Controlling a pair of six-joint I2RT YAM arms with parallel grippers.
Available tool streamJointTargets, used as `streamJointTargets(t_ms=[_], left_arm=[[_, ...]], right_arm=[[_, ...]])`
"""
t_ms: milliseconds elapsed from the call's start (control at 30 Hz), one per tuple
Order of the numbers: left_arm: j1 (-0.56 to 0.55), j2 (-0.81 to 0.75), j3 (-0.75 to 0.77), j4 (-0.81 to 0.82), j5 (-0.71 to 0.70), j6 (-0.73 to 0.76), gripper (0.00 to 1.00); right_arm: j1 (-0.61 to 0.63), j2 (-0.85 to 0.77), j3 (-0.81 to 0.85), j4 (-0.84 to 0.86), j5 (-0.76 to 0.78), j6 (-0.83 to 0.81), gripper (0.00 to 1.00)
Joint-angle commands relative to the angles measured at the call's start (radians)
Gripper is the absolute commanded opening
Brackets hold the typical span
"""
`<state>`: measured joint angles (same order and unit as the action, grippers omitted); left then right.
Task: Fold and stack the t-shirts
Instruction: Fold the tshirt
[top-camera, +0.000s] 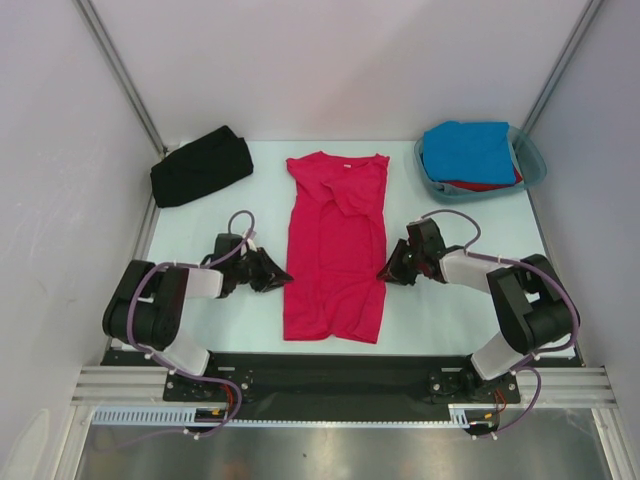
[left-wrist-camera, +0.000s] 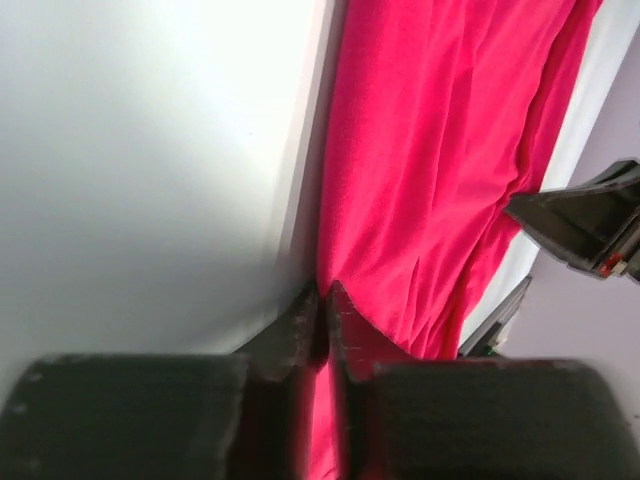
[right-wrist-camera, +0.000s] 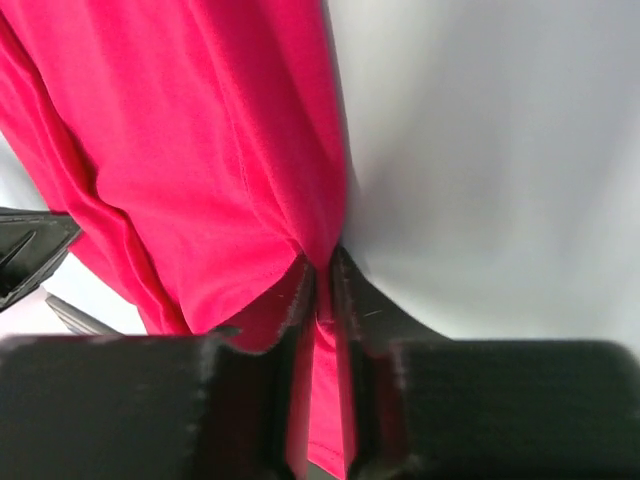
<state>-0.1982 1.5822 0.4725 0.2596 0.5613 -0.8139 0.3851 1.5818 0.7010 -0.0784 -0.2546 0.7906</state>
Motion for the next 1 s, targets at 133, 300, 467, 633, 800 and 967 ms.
streamJointTargets(t_ms=[133,300,467,633,800,967], left_arm=[[-0.007,0.042,-0.051,-0.134,-0.024,0.11,0.6],[-0.01,-0.088,-0.081,-0.226,-0.064,0.14,0.73],[-0.015,-0.191,-0.133,-0.293,-0.041,0.131,0.74],[-0.041,-0.255,-0.216,-0.267,-0.008,0.091,0.75],[-0.067,-0.268,-0.293,-0.205,0.025,0.059,0.75],[-0.089,-0.272,-0.394,-0.073,0.045,0.007,0.71]], right_arm=[[0.003,-0.019,0.023,-0.098,0.061,-0.039,0.45],[0.009,-0.141,0.017,-0.199,0.115,-0.03,0.56],[0.018,-0.238,-0.056,-0.245,0.092,0.016,0.6],[0.043,-0.337,-0.158,-0.213,0.055,0.11,0.6],[0.07,-0.411,-0.284,-0.13,0.005,0.216,0.61],[0.152,-0.462,-0.386,-0.035,0.011,0.32,0.6]])
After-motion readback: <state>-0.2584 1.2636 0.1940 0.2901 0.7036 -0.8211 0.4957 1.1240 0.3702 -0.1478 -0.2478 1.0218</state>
